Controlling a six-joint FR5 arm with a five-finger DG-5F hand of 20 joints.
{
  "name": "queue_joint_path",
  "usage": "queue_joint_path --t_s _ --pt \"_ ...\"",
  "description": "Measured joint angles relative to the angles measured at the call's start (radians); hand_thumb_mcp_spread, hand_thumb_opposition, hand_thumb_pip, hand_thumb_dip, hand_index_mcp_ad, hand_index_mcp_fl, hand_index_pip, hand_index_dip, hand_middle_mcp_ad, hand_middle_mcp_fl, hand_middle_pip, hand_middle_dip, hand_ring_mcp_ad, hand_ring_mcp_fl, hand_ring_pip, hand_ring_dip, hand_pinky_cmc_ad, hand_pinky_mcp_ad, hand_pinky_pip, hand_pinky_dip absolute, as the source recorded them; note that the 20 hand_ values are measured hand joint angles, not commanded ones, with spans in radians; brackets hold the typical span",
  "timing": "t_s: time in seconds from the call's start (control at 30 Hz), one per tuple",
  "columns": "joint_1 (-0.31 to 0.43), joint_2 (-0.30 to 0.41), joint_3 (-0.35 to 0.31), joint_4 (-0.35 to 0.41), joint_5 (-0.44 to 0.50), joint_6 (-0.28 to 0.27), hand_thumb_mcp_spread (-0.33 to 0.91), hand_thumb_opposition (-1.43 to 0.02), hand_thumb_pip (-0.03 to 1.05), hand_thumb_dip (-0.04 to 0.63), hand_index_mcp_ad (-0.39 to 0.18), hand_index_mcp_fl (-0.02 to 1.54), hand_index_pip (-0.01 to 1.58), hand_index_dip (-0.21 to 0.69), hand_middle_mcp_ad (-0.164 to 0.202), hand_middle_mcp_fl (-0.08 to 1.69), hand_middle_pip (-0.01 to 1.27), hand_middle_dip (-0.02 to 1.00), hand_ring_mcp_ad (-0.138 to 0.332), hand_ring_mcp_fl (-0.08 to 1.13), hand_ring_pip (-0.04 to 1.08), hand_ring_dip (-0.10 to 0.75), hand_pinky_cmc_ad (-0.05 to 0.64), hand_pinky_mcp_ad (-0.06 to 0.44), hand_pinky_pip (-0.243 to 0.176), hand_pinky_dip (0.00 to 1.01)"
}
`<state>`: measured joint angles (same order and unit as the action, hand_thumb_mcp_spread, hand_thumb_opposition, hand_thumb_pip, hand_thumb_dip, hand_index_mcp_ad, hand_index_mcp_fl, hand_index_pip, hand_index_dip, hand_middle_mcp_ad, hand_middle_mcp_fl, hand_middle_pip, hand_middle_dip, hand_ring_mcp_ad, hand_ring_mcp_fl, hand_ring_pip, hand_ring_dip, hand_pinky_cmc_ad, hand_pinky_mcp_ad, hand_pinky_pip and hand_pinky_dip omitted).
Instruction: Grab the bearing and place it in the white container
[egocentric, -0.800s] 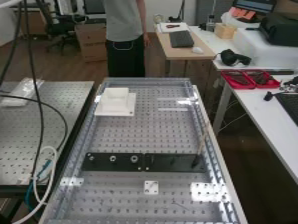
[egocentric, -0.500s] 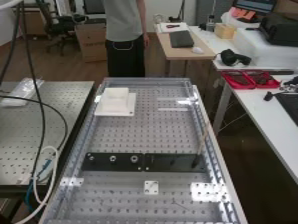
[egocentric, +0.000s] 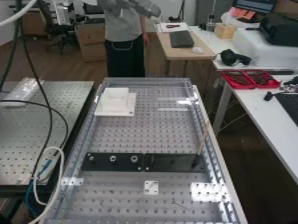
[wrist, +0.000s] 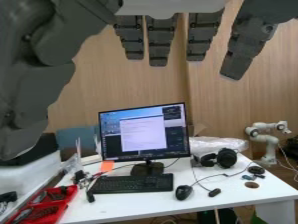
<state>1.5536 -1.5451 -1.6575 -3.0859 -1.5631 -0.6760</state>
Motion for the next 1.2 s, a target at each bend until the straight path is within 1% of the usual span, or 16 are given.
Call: queue_joint_path --t_s 0.03,0.1,0.23,0.3,0.33,0.4,0.47,0.53,0.7,0.73,0.83,0.93,1.03,1.07,1.13,1.2 --pt "0.0 0.002 -0.012 0.011 0.003 0.0 0.27 -0.69 0.37 0.051 -0.012 0.03 0.07 0.176 0.042 0.01 0.13 0.2 0.157 0.0 0.07 0.112 0.417 0.325 -0.106 0.38" --pt "-0.001 0.006 -0.036 0.031 0.009 -0.001 0.26 -0.69 0.38 0.051 -0.012 0.03 0.07 0.188 0.038 0.01 0.14 0.22 0.155 0.0 0.07 0.113 0.412 0.328 -0.106 0.38" --pt "-0.003 0.015 -0.089 0.068 0.026 -0.001 0.27 -0.71 0.4 0.051 -0.014 0.03 0.07 0.188 0.042 0.01 0.14 0.22 0.173 0.0 0.07 0.119 0.429 0.33 -0.106 0.39" --pt "-0.005 0.022 -0.129 0.098 0.042 0.004 0.26 -0.71 0.4 0.054 -0.012 0.03 0.07 0.188 0.04 0.01 0.14 0.22 0.169 0.0 0.07 0.119 0.429 0.33 -0.106 0.39" --pt "-0.006 0.025 -0.148 0.114 0.049 0.008 0.27 -0.73 0.41 0.047 -0.012 0.03 0.07 0.188 0.044 0.01 0.14 0.22 0.171 0.0 0.07 0.119 0.426 0.33 -0.11 0.39" --pt "-0.009 0.028 -0.18 0.138 0.062 0.02 0.26 -0.73 0.47 0.051 -0.012 0.03 0.07 0.188 0.04 0.01 0.14 0.22 0.171 0.0 0.08 0.119 0.429 0.33 -0.112 0.39" --pt "-0.012 0.03 -0.214 0.16 0.078 0.036 0.26 -0.72 0.47 0.051 -0.012 0.03 0.07 0.188 0.044 0.01 0.14 0.22 0.175 0.0 0.08 0.119 0.429 0.33 -0.112 0.39" --pt "-0.016 0.029 -0.258 0.188 0.104 0.055 0.26 -0.75 0.47 0.079 -0.012 0.03 0.07 0.188 0.04 0.01 0.14 0.22 0.175 0.0 0.08 0.119 0.426 0.33 -0.112 0.39" --pt "-0.025 0.017 -0.327 0.247 0.143 0.077 0.26 -0.74 0.48 0.094 -0.014 0.03 0.07 0.178 0.04 0.01 0.14 0.22 0.178 0.0 0.08 0.127 0.429 0.33 -0.112 0.39" --pt "-0.029 0.011 -0.343 0.264 0.151 0.082 0.27 -0.75 0.48 0.094 -0.012 0.03 0.07 0.169 0.044 0.01 0.14 0.22 0.18 0.0 0.08 0.127 0.429 0.33 -0.112 0.39" --pt "-0.041 -0.009 -0.375 0.3 0.167 0.101 0.26 -0.76 0.55 0.112 -0.012 0.03 0.08 0.164 0.044 0.01 0.14 0.22 0.18 0.0 0.09 0.127 0.429 0.33 -0.112 0.39" --pt "-0.051 -0.031 -0.399 0.33 0.181 0.122 0.27 -0.77 0.56 0.141 -0.012 0.03 0.08 0.161 0.044 0.01 0.14 0.22 0.18 0.0 0.09 0.127 0.429 0.33 -0.112 0.39" --pt "-0.071 -0.08 -0.434 0.382 0.207 0.16 0.26 -0.77 0.56 0.159 -0.014 0.04 0.09 0.157 0.044 0.01 0.14 0.22 0.18 0.0 0.08 0.127 0.429 0.33 -0.112 0.39" --pt "-0.072 -0.084 -0.436 0.385 0.208 0.163 0.26 -0.77 0.58 0.157 -0.014 0.05 0.09 0.157 0.044 0.01 0.14 0.22 0.18 0.0 0.08 0.127 0.429 0.33 -0.112 0.39" --pt "-0.086 -0.117 -0.45 0.412 0.219 0.182 0.28 -0.77 0.63 0.157 -0.014 0.06 0.09 0.157 0.044 0.01 0.14 0.22 0.18 0.0 0.08 0.127 0.429 0.33 -0.112 0.39" --pt "-0.097 -0.143 -0.456 0.428 0.223 0.194 0.28 -0.77 0.63 0.183 -0.014 0.05 0.09 0.148 0.044 0.01 0.14 0.22 0.18 0.0 0.08 0.127 0.429 0.33 -0.112 0.39"
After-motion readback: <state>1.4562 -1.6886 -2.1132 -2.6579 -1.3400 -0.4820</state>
